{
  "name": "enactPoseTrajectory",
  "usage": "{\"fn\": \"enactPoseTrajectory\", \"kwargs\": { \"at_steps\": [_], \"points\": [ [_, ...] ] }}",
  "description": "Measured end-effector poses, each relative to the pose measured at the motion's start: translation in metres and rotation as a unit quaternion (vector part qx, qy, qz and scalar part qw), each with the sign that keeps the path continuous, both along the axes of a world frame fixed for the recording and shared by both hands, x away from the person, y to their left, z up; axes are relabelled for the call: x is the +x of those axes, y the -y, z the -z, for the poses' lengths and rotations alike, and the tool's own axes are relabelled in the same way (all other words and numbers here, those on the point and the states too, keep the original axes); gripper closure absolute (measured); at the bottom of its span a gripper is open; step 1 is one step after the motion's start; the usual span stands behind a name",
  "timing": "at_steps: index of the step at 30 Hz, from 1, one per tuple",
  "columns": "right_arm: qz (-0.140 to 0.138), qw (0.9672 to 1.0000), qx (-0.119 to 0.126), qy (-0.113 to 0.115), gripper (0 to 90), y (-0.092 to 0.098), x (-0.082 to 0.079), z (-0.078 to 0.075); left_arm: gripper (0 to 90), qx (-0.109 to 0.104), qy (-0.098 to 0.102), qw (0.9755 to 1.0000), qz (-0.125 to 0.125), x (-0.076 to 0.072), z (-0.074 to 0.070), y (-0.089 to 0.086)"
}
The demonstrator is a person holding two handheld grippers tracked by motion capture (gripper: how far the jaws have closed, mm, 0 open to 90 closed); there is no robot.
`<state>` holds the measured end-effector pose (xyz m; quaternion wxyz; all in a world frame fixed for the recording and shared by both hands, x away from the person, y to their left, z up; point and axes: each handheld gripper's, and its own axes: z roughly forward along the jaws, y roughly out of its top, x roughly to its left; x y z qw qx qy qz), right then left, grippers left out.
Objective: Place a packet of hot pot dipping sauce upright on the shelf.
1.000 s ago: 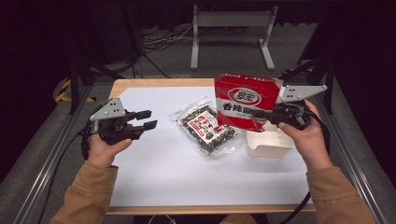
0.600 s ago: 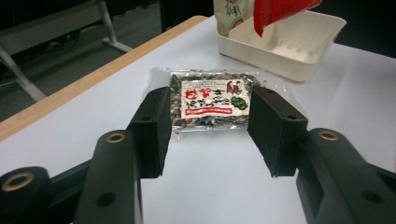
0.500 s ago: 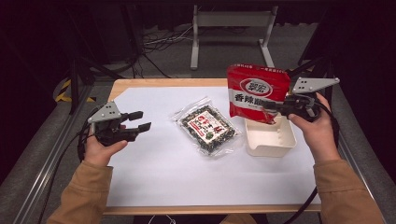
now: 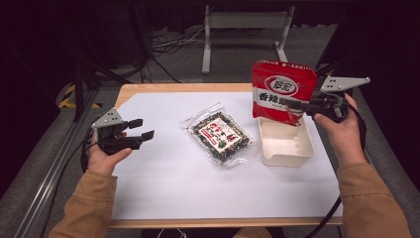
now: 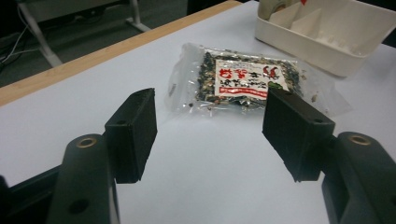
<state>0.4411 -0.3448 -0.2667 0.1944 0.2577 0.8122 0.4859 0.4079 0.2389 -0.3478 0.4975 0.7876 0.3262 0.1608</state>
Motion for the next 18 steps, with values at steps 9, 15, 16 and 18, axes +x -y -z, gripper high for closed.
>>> {"fn": "enactPoseTrajectory", "kwargs": {
  "at_steps": [9, 15, 16, 18],
  "points": [
    [0.015, 0.9998, -0.007, -0.011, 89.8, 0.012, 0.016, 0.011, 32.9, -0.002, -0.004, 1.0000, -0.008, 0.003, 0.004, -0.004],
    [0.027, 0.9995, -0.008, -0.018, 89.8, 0.016, 0.026, 0.020, 32.9, -0.001, -0.007, 1.0000, -0.006, 0.003, 0.004, -0.004],
    [0.028, 0.9994, -0.009, -0.020, 89.8, 0.017, 0.028, 0.021, 32.8, 0.001, -0.005, 1.0000, -0.005, 0.003, 0.004, -0.004],
    [0.031, 0.9992, -0.012, -0.022, 89.8, 0.017, 0.030, 0.024, 32.8, -0.001, -0.007, 1.0000, -0.006, 0.003, 0.005, -0.004]
  ]
}}
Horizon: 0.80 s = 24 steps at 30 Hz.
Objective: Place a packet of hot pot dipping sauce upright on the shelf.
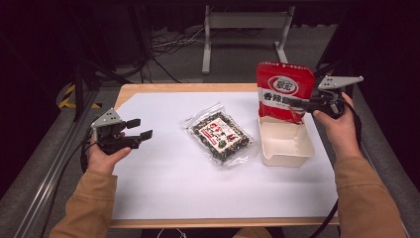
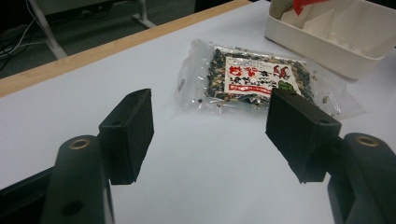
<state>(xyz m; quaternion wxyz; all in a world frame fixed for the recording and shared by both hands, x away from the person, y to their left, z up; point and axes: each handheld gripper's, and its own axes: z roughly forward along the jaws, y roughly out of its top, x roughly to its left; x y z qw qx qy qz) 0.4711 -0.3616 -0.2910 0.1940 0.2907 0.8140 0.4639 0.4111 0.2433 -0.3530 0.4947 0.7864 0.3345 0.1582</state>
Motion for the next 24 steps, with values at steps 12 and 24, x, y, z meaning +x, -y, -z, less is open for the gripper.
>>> {"fn": "enactPoseTrajectory", "kwargs": {
  "at_steps": [12, 24],
  "points": [
    [0.009, 0.9999, -0.011, -0.009, 89.7, 0.003, 0.015, 0.017, 32.4, -0.009, -0.009, 0.9999, 0.002, 0.000, 0.002, -0.001],
    [0.017, 0.9998, -0.009, 0.007, 88.9, 0.003, 0.024, 0.037, 32.3, -0.015, -0.016, 0.9997, 0.006, 0.002, 0.003, -0.001]
  ]
}}
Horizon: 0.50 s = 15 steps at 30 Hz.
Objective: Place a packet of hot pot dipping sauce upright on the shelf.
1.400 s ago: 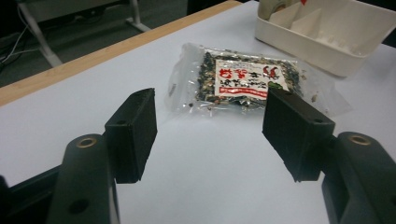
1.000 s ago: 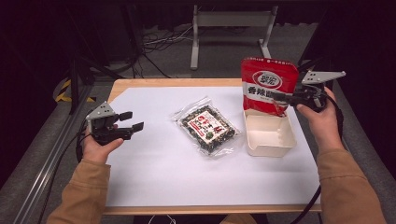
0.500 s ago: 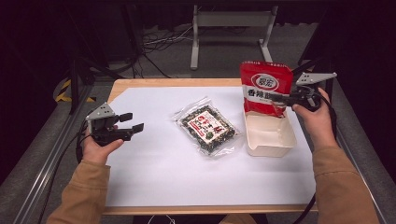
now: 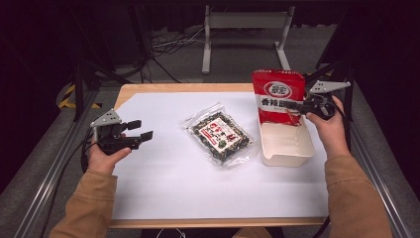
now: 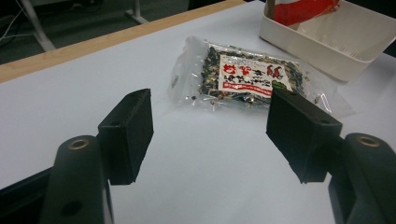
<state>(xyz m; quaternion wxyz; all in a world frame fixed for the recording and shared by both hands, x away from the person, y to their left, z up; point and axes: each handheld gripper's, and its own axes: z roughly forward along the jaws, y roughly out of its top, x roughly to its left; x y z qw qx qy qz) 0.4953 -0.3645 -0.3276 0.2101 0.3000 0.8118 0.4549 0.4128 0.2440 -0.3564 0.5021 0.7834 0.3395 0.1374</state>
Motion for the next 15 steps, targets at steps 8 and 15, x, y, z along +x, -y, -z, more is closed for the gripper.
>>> {"fn": "enactPoseTrajectory", "kwargs": {
  "at_steps": [8, 15],
  "points": [
    [0.004, 0.9999, -0.007, 0.014, 88.4, -0.005, 0.003, 0.006, 32.1, -0.004, -0.002, 1.0000, 0.001, 0.000, 0.000, -0.001],
    [0.012, 0.9993, -0.028, 0.020, 86.8, -0.006, 0.004, 0.012, 32.0, -0.003, -0.003, 1.0000, 0.003, 0.000, 0.000, -0.001]
  ]
}}
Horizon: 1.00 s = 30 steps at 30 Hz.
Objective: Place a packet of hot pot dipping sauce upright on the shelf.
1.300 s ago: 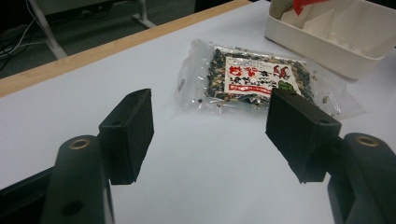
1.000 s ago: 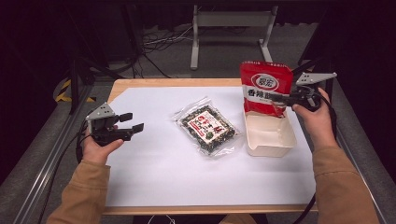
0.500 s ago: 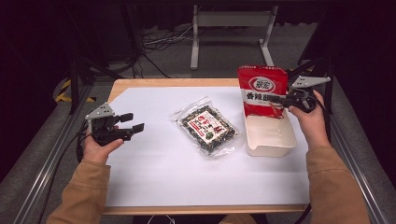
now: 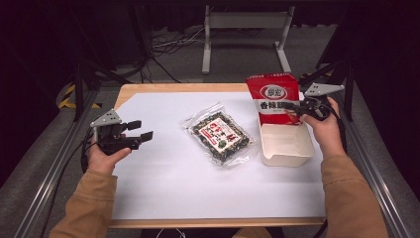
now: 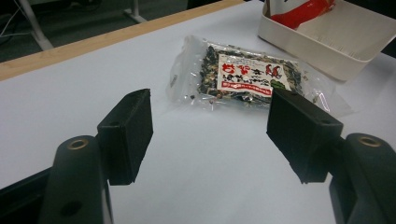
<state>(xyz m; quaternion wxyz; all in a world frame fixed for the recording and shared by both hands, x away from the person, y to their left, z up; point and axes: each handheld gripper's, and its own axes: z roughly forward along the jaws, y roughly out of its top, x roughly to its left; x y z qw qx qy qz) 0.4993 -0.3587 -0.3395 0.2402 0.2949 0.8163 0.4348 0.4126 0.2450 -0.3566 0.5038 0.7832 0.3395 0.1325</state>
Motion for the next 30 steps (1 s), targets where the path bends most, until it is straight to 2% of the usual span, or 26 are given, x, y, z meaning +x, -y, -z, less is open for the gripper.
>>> {"fn": "enactPoseTrajectory", "kwargs": {
  "at_steps": [3, 10, 15, 22, 23, 26, 30],
  "points": [
    [0.008, 0.9999, -0.012, -0.006, 87.0, 0.001, 0.000, 0.004, 32.0, -0.002, -0.002, 1.0000, 0.000, 0.000, 0.000, 0.001],
    [0.022, 0.9994, -0.011, -0.022, 89.1, 0.004, -0.002, 0.009, 31.8, 0.002, 0.000, 1.0000, 0.003, 0.000, 0.001, 0.003],
    [0.034, 0.9988, -0.021, -0.028, 89.4, 0.002, -0.003, 0.009, 31.8, 0.000, 0.000, 1.0000, 0.003, 0.000, 0.001, 0.002],
    [0.061, 0.9953, -0.044, -0.062, 89.3, 0.002, -0.004, 0.020, 31.8, 0.000, -0.001, 1.0000, 0.003, -0.001, 0.000, 0.002],
    [0.065, 0.9949, -0.044, -0.064, 89.3, 0.003, -0.004, 0.022, 31.8, 0.001, -0.001, 1.0000, 0.004, -0.001, 0.000, 0.002],
    [0.070, 0.9949, -0.025, -0.069, 89.4, 0.007, -0.005, 0.028, 31.8, 0.003, -0.004, 1.0000, 0.006, -0.001, 0.001, 0.003],
    [0.073, 0.9946, -0.025, -0.069, 89.3, 0.007, -0.006, 0.030, 31.6, 0.006, -0.007, 0.9999, 0.008, 0.000, 0.002, 0.006]
  ]
}}
